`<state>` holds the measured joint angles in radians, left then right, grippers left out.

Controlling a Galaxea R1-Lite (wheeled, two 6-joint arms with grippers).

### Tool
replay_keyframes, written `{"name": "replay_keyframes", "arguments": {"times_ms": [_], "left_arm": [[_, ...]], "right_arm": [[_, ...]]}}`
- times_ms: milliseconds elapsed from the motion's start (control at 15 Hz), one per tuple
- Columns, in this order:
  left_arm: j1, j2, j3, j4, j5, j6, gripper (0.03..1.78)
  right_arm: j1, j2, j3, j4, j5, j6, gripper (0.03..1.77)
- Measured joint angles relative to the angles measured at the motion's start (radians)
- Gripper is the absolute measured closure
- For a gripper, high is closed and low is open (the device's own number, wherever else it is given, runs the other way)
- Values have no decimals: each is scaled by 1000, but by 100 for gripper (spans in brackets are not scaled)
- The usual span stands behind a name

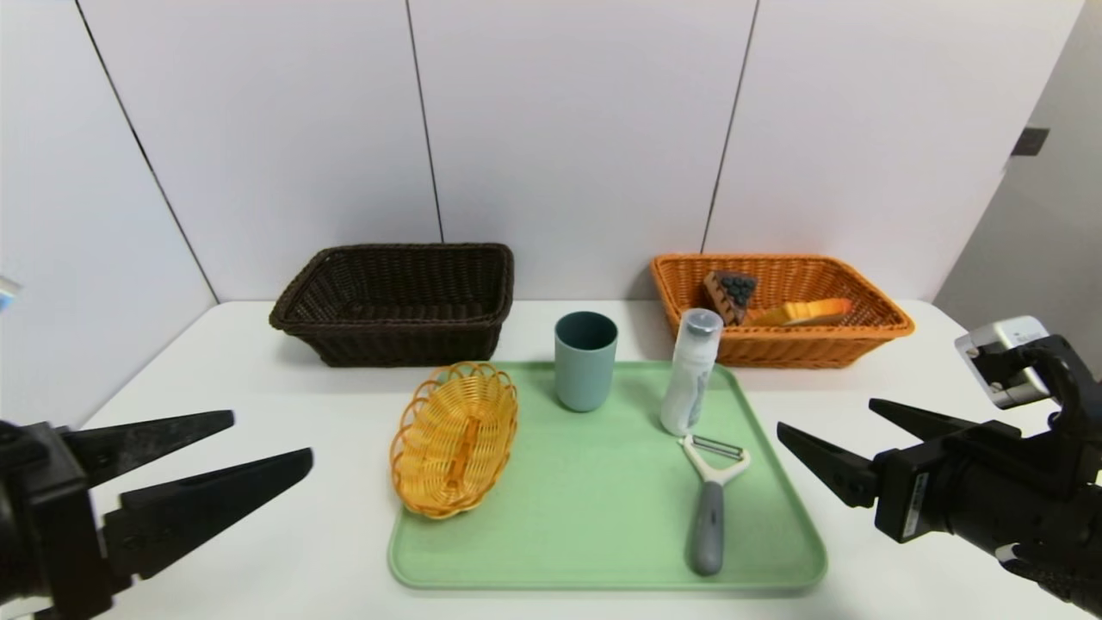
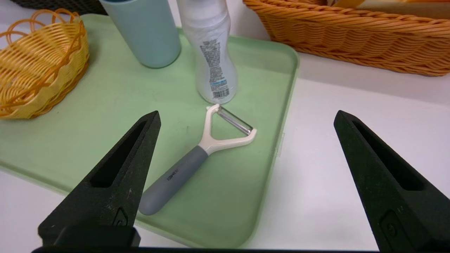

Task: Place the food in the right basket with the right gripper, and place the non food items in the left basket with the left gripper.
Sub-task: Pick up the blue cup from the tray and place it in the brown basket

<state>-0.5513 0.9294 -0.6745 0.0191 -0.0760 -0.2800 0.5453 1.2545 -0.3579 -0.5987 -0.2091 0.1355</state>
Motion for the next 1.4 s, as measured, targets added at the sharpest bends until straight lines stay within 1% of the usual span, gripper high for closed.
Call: {"name": "replay_keyframes", "arguments": {"times_ms": [67, 200, 333, 467, 533, 667, 800, 933, 1067, 1200, 1400], "left_arm": [[-32, 41, 33, -97, -1, 3, 12], [-95, 138, 71, -274, 11, 9, 12], [-149, 237, 80, -395, 49, 28, 12], [-202, 343, 73, -494, 97, 41, 12], [-224, 393, 64, -539, 121, 45, 12], [-265, 488, 39, -625, 163, 47, 12], [-294, 563, 15, -678, 199, 48, 12], [-308, 615, -4, -686, 209, 56, 12], [-313, 656, -20, -690, 233, 76, 12], [-316, 694, -25, -721, 260, 88, 12], [-319, 774, -26, -857, 275, 107, 12]], "right_arm": [[-7, -9, -1, 0, -13, 6, 10], [-18, -34, 0, 0, -16, 11, 10], [-37, -66, 4, 0, -14, 7, 10], [-108, -87, 7, 1, 1, -3, 10], [-149, -92, 4, 1, 18, -10, 10], [-263, -97, -25, -4, 66, -21, 10], [-370, -86, -62, -4, 119, -45, 10], [-464, -61, -104, -2, 182, -82, 10], [-528, -30, -156, -2, 231, -94, 10], [-551, -9, -179, -2, 242, -95, 10], [-557, 3, -186, -2, 243, -97, 10]]}}
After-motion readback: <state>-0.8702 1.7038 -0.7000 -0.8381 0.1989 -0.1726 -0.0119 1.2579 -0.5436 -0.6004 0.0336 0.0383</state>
